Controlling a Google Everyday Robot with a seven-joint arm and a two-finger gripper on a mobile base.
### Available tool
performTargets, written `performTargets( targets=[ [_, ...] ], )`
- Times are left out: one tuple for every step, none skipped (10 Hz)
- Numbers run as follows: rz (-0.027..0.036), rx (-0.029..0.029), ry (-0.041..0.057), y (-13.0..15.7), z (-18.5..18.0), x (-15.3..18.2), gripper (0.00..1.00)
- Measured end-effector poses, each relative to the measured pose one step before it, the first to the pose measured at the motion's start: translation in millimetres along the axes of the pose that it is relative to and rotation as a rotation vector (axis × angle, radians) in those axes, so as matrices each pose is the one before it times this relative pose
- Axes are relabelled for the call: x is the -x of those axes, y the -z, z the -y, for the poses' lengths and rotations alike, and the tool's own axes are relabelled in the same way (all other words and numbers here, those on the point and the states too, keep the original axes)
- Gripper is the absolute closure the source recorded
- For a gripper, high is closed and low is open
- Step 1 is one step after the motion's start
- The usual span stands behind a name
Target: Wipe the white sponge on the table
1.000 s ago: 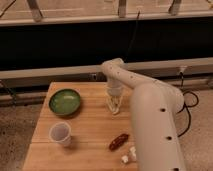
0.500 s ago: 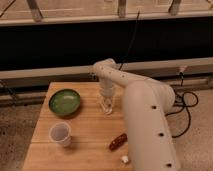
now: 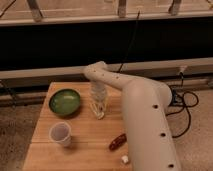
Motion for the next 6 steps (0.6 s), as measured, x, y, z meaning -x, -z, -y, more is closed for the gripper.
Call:
performTargets(
  targets=[
    [0.00493, 0.00077, 0.01258, -1.45, -0.64, 5.47, 1.0],
    [0.00488, 0.00075, 0.01068, -1.96, -0.74, 7.09, 1.0],
    [0.01319, 0.00149, 0.01738, -5.55, -2.87, 17.0, 1.0],
    [0.00751, 0.00207, 0.00319, -2.58, -4.25, 8.2, 1.0],
    [0.00815, 0.00339, -0.00097, -2.79, -6.71, 6.11, 1.0],
    [0.00824, 0.00259, -0.00671, -2.71, -9.25, 5.43, 1.0]
  ],
)
